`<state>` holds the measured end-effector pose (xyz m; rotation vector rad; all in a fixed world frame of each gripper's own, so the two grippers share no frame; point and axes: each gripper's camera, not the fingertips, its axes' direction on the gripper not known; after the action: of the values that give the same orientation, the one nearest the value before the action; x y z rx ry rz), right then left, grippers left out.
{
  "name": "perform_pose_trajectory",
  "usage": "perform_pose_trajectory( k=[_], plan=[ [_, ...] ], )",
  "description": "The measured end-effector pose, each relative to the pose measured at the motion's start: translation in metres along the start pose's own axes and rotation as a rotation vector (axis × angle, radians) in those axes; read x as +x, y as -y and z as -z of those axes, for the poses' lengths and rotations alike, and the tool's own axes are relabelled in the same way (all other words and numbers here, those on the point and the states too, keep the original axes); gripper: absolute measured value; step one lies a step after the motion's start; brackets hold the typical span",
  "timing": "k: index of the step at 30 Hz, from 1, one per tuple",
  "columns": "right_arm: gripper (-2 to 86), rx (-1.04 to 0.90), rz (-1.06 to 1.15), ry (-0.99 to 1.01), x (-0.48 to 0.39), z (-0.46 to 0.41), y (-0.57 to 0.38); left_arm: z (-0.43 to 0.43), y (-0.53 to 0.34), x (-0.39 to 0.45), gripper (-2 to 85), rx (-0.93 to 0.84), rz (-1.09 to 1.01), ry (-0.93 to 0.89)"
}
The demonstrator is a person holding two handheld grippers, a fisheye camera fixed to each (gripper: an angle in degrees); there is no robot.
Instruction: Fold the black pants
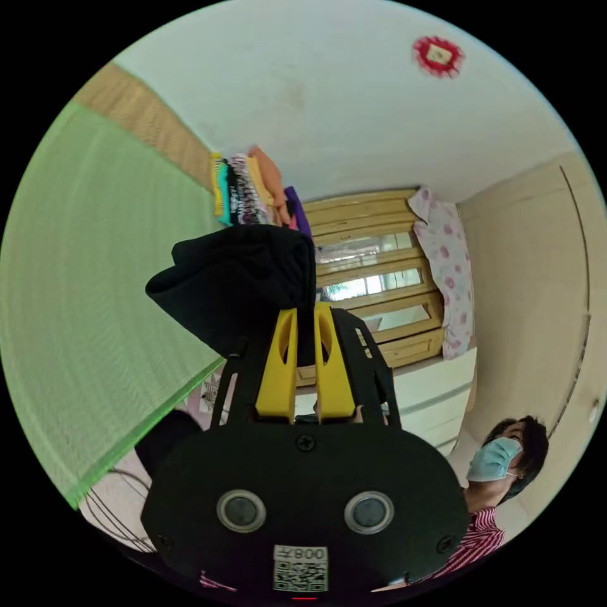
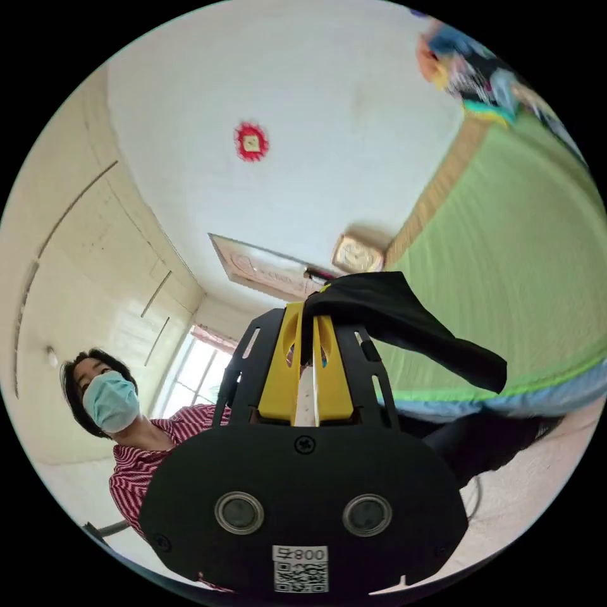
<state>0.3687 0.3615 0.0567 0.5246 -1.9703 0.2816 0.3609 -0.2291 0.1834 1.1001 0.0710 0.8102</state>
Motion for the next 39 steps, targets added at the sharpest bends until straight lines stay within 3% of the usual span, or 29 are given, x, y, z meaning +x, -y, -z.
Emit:
perform_pose_trajectory(
  k=[4, 7, 12, 14, 16, 18, 20, 30, 33, 36, 39],
  plan=[
    [0.6, 0.187, 0.241, -0.165, -0.102, 0.142, 0.079, -0.121, 0.07, 0.104, 5.0, -0.123, -0.228, -0.119],
    [0.7, 0.297, 0.318, -0.291, -0.14, 0.226, 0.102, -0.203, 0.095, 0.155, 5.1, -0.212, -0.34, -0.112],
    [1.0, 0.413, 0.191, -0.439, -0.085, 0.322, 0.101, -0.316, 0.102, 0.153, 5.2, -0.371, -0.288, 0.0],
    [1.2, 0.447, 0.053, -0.454, -0.028, 0.349, 0.093, -0.356, 0.095, 0.122, 4.5, -0.48, -0.184, 0.201],
    [1.4, 0.461, -0.156, -0.429, 0.05, 0.373, 0.077, -0.365, 0.087, 0.104, 3.4, -0.486, -0.128, 0.235],
    [1.6, 0.57, -0.102, -0.211, 0.076, 0.388, 0.058, -0.364, 0.078, 0.096, 2.2, -0.422, -0.078, 0.033],
    [1.7, 0.59, -0.054, -0.168, 0.076, 0.394, 0.056, -0.368, 0.068, 0.099, 1.5, -0.423, -0.042, -0.038],
    [1.8, 0.632, -0.038, -0.225, -0.009, 0.394, 0.09, -0.382, 0.033, 0.151, 0.2, -0.369, -0.065, -0.025],
    [1.9, 0.609, -0.078, -0.322, -0.038, 0.388, 0.101, -0.384, 0.016, 0.163, 0.1, -0.392, -0.078, -0.032],
    [1.9, 0.654, -0.115, -0.227, -0.053, 0.387, 0.095, -0.381, -0.005, 0.167, 0.0, -0.403, -0.059, -0.052],
    [1.9, 0.678, -0.11, -0.287, -0.096, 0.379, 0.094, -0.373, -0.029, 0.167, 0.0, -0.403, -0.046, -0.042]
  ],
)
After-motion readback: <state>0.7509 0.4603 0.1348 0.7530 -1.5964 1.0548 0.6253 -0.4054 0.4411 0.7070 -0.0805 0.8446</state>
